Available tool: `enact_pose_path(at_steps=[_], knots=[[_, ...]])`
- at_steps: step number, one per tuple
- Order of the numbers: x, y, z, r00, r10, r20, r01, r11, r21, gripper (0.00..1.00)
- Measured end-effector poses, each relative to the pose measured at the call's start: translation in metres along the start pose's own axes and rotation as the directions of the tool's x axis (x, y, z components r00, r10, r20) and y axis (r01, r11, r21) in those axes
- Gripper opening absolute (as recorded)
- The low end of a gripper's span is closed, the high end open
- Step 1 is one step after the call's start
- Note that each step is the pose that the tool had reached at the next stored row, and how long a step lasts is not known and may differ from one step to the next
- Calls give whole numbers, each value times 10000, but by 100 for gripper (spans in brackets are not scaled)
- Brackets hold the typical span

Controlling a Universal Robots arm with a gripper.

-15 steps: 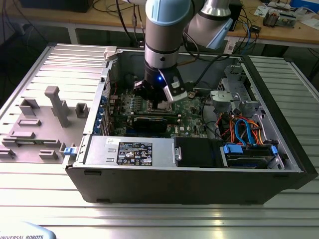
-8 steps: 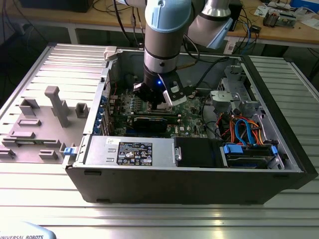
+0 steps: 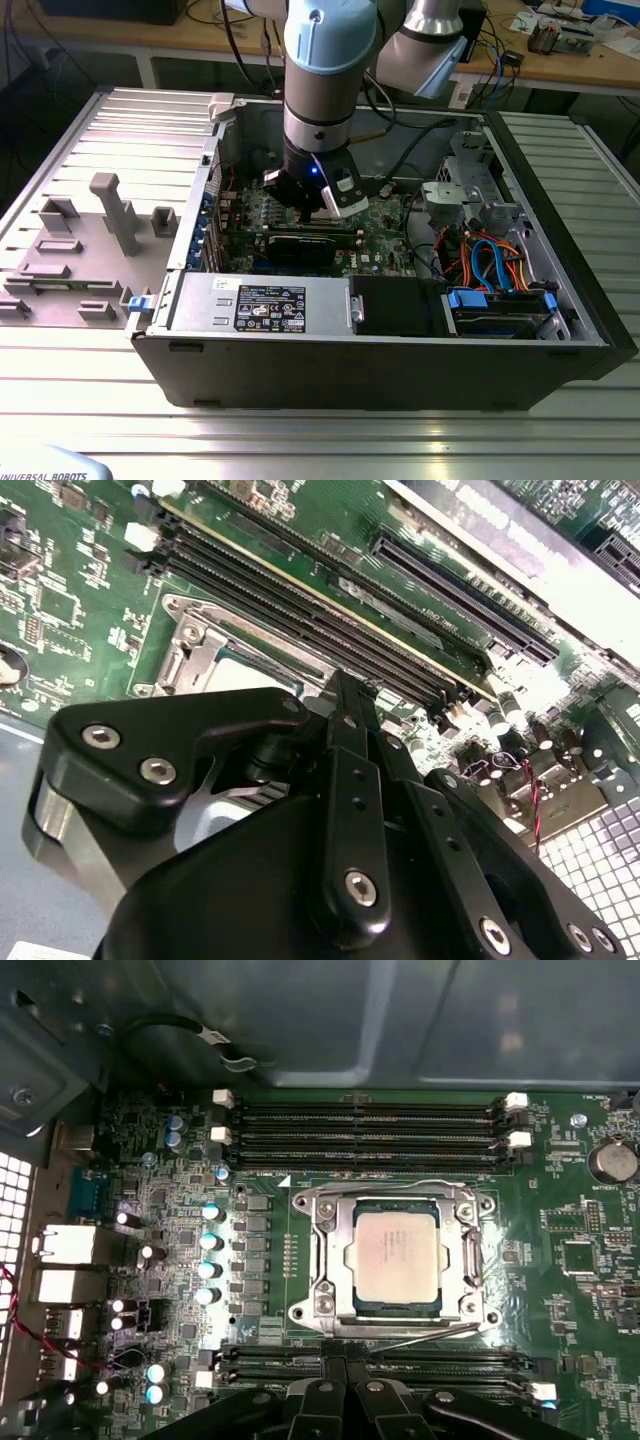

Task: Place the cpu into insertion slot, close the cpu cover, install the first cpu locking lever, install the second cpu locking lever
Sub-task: 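Install the second cpu locking lever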

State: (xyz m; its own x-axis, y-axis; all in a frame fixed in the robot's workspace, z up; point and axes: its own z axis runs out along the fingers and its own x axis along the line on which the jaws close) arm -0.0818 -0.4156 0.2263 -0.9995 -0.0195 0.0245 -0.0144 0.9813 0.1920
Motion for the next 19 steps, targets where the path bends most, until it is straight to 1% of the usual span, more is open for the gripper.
enact_pose_path(at_steps=[2, 5, 9, 19], knots=[[41, -6, 31, 10000, -4, 3, 4, 9999, -132, 11], [51, -10, 50, 10000, -7, 4, 7, 9997, -240, 11], [51, -11, 53, 10000, -7, 4, 7, 9997, -264, 11], [51, -15, 53, 10000, -8, 4, 8, 9996, -266, 11]])
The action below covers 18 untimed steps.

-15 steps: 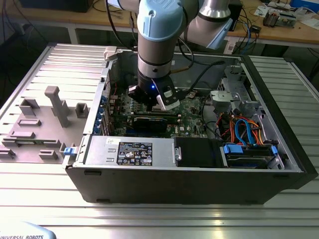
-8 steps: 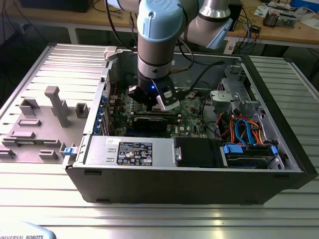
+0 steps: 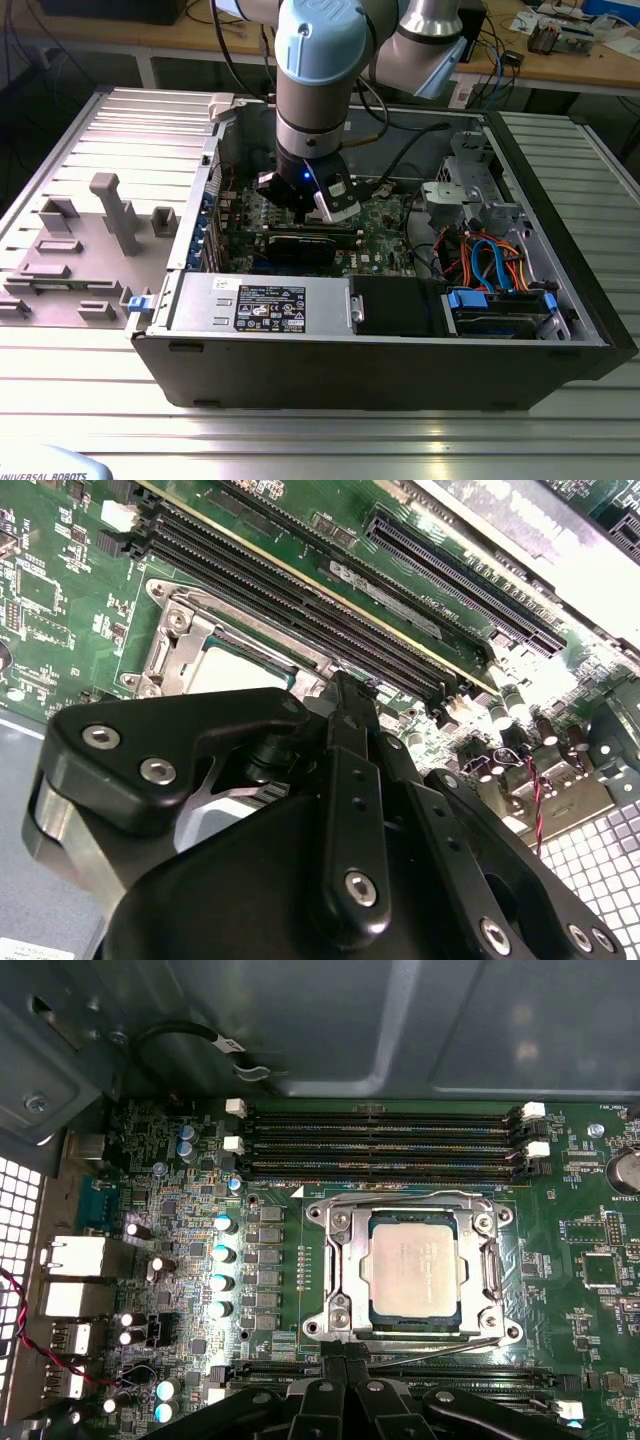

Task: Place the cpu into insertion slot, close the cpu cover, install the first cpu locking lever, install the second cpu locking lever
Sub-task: 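Install the second cpu locking lever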

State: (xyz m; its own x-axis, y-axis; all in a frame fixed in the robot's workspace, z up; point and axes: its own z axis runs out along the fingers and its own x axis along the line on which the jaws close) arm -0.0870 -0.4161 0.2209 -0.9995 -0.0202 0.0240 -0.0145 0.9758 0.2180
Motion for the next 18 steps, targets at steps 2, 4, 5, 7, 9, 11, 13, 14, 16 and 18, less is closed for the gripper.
enact_pose_path(at_steps=[2, 4, 5, 7, 9, 11, 13, 14, 16, 18], knots=[[0, -16, -4, 10000, 0, 0, 0, 10000, -2, 11], [1, -43, -10, 10000, 1, -1, -1, 10000, -11, 11], [1, -50, -11, 10000, 1, -1, -1, 10000, -13, 11], [2, -63, -10, 10000, 3, 1, -3, 10000, -27, 11], [3, -69, 9, 10000, 1, -1, -1, 10000, -62, 11], [9, -80, 37, 10000, 0, 2, 0, 9999, -145, 11], [15, -88, 42, 10000, 6, 5, -6, 9998, -216, 11], [19, -98, 44, 10000, 9, 5, -8, 9996, -270, 11], [26, -121, 43, 10000, 13, 7, -13, 9995, -312, 11], [33, -125, 52, 10000, 16, 8, -16, 9994, -347, 11]])
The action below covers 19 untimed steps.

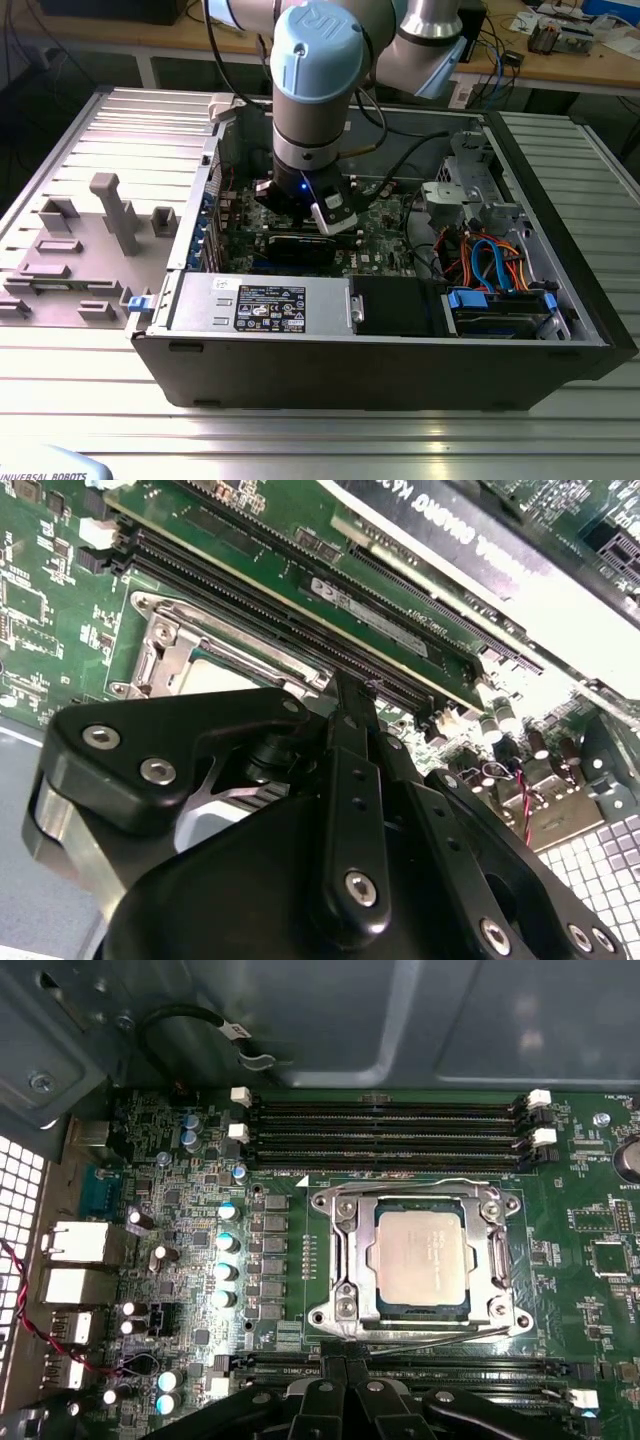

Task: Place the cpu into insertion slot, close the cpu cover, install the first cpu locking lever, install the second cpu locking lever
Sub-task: 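Install the second cpu locking lever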

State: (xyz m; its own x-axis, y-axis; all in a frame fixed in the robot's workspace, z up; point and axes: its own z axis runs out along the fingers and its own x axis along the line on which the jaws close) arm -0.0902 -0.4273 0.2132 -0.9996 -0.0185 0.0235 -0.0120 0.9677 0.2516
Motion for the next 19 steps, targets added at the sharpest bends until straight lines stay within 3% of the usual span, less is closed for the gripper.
enact_pose_path(at_steps=[19], knots=[[63, -31, 124, 9999, 113, 34, -111, 9989, -465, 11]])
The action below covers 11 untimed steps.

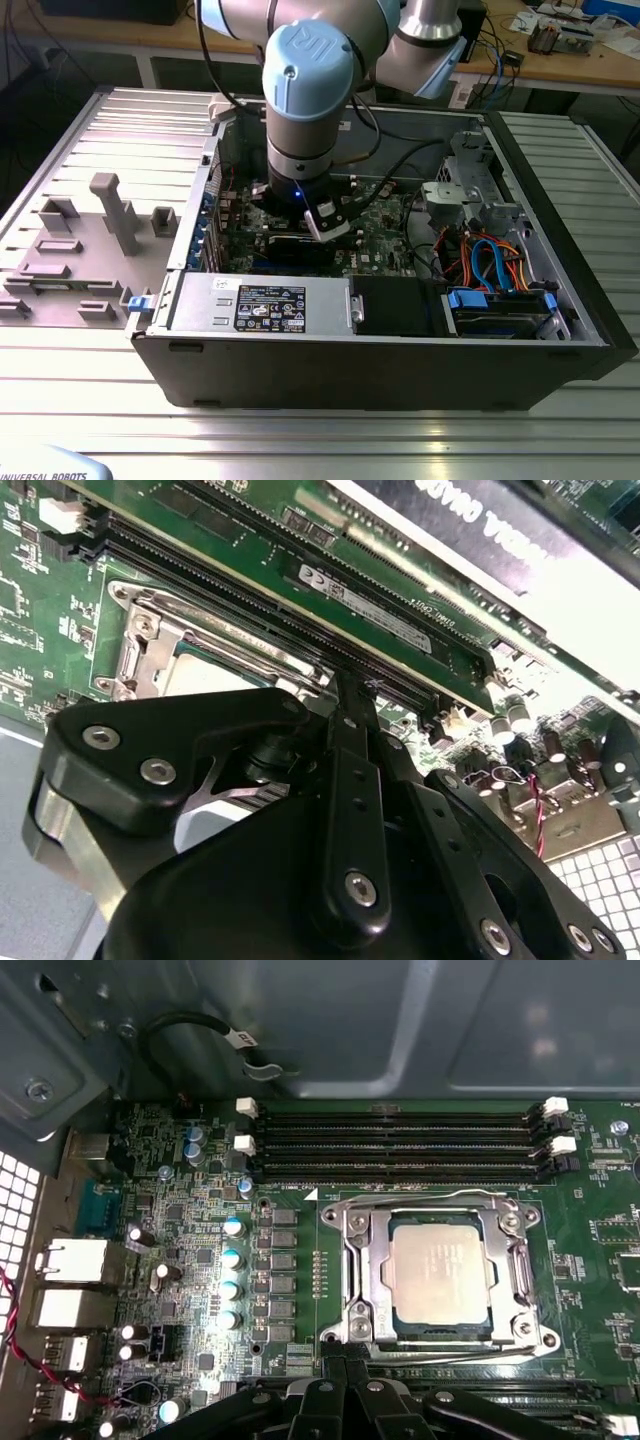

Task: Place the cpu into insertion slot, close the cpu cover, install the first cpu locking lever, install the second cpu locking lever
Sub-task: 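Install the second cpu locking lever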

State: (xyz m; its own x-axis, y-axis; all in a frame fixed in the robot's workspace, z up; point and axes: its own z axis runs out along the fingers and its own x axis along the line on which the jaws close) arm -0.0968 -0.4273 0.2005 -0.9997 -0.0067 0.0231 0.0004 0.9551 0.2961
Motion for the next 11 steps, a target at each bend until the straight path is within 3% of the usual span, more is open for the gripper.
enact_pose_path(at_steps=[11], knots=[[32, 6, 49, 10000, -7, 0, 7, 9996, -278, 11]])
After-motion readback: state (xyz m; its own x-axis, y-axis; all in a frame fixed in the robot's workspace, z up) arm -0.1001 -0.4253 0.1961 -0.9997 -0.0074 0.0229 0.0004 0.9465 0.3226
